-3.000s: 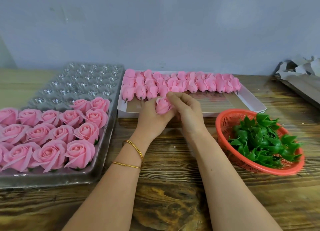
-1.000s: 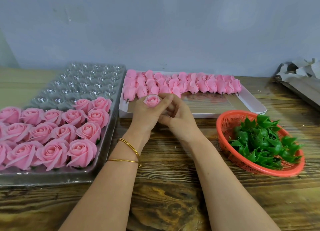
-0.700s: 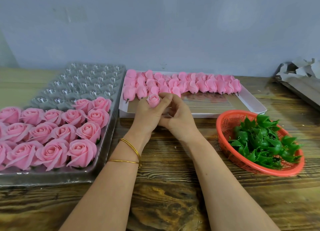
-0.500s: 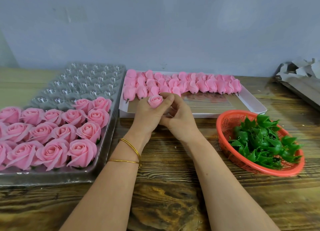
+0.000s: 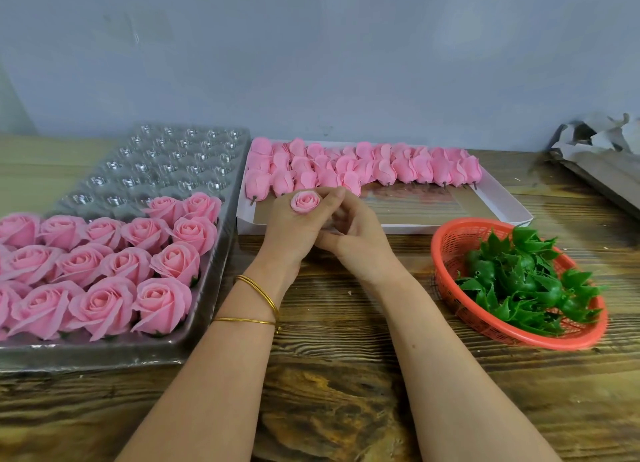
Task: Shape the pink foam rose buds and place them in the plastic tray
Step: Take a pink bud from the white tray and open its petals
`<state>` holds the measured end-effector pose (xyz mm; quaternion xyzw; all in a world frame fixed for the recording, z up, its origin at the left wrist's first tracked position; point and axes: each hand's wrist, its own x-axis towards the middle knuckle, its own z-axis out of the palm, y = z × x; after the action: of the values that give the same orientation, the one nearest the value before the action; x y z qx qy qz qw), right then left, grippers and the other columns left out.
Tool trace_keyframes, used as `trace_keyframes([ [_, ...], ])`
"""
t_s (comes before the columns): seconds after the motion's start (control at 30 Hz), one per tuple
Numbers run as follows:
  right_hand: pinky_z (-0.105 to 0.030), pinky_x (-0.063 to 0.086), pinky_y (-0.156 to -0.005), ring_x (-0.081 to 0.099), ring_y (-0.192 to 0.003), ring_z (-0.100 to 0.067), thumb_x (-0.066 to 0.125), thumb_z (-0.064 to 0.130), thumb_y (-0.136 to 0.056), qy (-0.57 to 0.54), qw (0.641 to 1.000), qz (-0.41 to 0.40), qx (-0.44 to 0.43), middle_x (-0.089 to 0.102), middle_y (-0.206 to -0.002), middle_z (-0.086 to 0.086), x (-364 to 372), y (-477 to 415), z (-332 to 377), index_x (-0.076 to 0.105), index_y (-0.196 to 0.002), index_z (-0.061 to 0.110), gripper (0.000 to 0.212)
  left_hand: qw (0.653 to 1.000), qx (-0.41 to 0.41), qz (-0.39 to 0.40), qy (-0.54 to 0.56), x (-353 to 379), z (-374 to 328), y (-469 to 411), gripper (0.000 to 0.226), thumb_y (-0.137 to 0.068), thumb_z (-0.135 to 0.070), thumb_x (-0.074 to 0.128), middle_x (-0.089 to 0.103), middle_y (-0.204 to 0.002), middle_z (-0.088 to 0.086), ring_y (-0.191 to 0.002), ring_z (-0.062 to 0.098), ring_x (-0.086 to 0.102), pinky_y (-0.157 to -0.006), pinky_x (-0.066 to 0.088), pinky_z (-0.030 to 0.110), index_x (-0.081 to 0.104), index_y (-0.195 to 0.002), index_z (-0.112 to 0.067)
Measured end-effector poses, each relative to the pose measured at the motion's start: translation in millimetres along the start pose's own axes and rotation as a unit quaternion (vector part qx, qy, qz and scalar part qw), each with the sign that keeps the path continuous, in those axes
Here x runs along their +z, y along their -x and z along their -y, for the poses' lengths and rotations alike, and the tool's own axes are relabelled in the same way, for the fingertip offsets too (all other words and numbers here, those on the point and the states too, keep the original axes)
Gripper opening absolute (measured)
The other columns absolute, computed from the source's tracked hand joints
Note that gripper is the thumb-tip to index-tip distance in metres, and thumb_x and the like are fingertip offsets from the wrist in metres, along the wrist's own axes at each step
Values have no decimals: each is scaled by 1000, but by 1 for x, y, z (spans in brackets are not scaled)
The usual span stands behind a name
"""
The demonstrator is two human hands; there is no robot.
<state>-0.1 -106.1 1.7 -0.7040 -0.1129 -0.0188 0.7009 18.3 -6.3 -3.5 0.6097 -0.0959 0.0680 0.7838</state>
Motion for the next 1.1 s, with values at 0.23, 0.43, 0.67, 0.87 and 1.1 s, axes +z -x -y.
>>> trace_keyframes([
  [0.23,-34,55,-79,60,-86,-24,70,-20,-73,46,999,-18,-8,61,-102,-28,1,-1,-1,53,-119,-5,52,998,-54,-31,30,3,2,-3,17,-87,-25,69,73,-71,2,-66,14,71,-53,53,23,74,-72,-21],
  [0.43,-32,55,-83,61,-88,-21,66,-20,-75,52,998,-31,-15,64,-111,-26,1,-1,-1,53,-117,9,53,999,-31,0,-20,1,0,0,16,-78,-35,69,71,-65,-4,-64,7,68,-56,53,21,74,-65,-28],
  [0.67,-16,51,-80,64,-85,-1,60,-21,-80,30,1000,-1,-2,67,-105,-7,-1,0,-1,53,-124,2,50,998,-18,18,-54,-4,1,-2,13,-79,-33,72,73,-69,-5,-71,8,70,-64,54,22,75,-66,-31],
  [0.87,-17,52,-84,65,-91,-7,56,-27,-79,11,1000,7,-16,67,-107,-14,0,1,1,55,-122,-7,48,999,-20,-13,-39,-3,3,-4,21,-85,-22,72,67,-61,-2,-59,8,63,-57,51,21,72,-64,-23],
  [1.1,-22,54,-70,60,-76,-12,70,-19,-74,44,999,-15,-12,59,-89,-10,1,0,-1,55,-115,-3,47,999,-44,-17,-14,1,4,-5,23,-88,-30,68,69,-66,2,-67,16,67,-66,58,30,75,-66,-25],
])
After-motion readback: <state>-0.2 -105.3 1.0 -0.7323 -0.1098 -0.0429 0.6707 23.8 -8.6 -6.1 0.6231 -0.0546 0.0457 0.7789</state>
